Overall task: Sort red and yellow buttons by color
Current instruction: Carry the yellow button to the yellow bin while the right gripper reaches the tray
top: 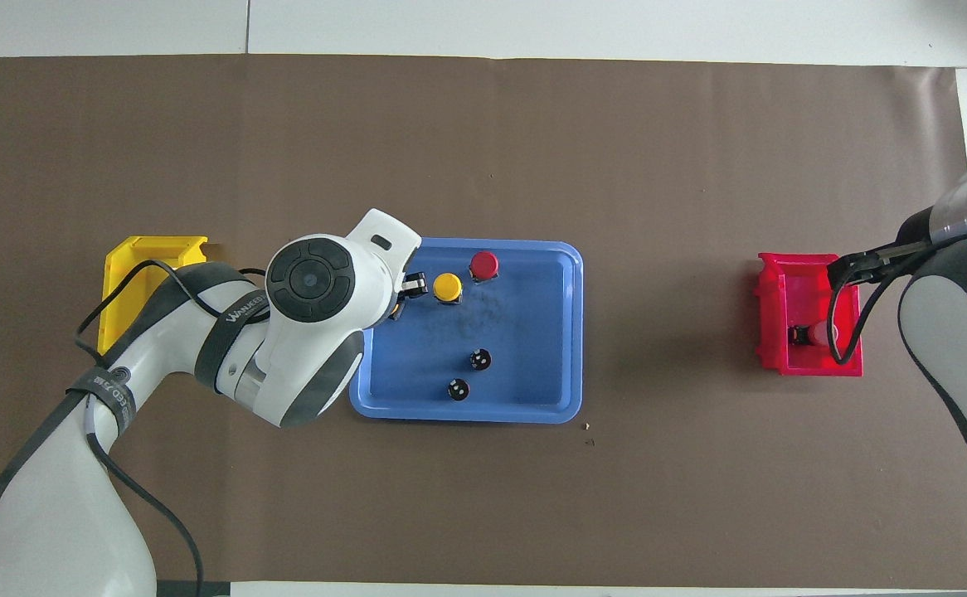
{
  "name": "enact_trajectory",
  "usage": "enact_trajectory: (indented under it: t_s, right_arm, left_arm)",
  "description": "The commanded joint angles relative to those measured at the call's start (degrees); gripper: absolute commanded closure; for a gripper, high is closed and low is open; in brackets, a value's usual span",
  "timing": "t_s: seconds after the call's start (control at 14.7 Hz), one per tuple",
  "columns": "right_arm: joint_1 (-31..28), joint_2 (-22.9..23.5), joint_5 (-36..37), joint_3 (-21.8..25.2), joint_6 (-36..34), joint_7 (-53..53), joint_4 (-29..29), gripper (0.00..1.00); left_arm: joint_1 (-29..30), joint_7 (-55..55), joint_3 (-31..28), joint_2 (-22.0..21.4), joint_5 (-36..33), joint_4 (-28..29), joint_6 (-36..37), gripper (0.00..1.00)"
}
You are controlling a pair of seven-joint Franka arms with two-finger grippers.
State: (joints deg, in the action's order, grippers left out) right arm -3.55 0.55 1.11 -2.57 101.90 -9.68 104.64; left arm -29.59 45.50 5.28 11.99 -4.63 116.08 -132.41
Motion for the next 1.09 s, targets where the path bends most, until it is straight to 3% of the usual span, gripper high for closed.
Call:
enact_trajectory:
  t_s: [0.0,0.2,0.41,0.54,0.75,1.02]
  right_arm:
    - [3.87,5.42,-2.24,-0.24,-4.08,5.52,-10.14,0.37]
    - [11.25,8.22,-3.74,-0.24,-0.3,18.78,-13.04,0.35]
    - [18.98,15.59,-3.39,-0.24,0.66,30.03,-20.06,0.31]
    - [24.7,21.56,-2.69,-0.15,3.56,36.2,-24.55,0.32]
    - [29.9,31.06,1.95,-0.24,6.64,41.84,-31.94,0.34]
    - [32.45,32.85,2.85,-0.24,10.77,43.87,-31.78,0.34]
  left_arm:
    - [-0.03,2.14,0.09,-1.0,-1.08,-5.31,9.31,0.98]
    - [1.54,-3.27,-0.44,-3.46,-0.91,-15.08,27.51,0.99]
    - [11.26,-21.0,-0.79,-9.77,4.09,-15.45,32.83,0.99]
    - [17.69,-31.65,-0.79,-11.2,4.19,-14.75,35.02,0.99]
    - [26.48,-41.69,-0.79,-12.69,4.19,-10.81,32.32,0.99]
    - [29.85,-44.79,-0.97,-16.65,4.19,4.3,14.58,0.99]
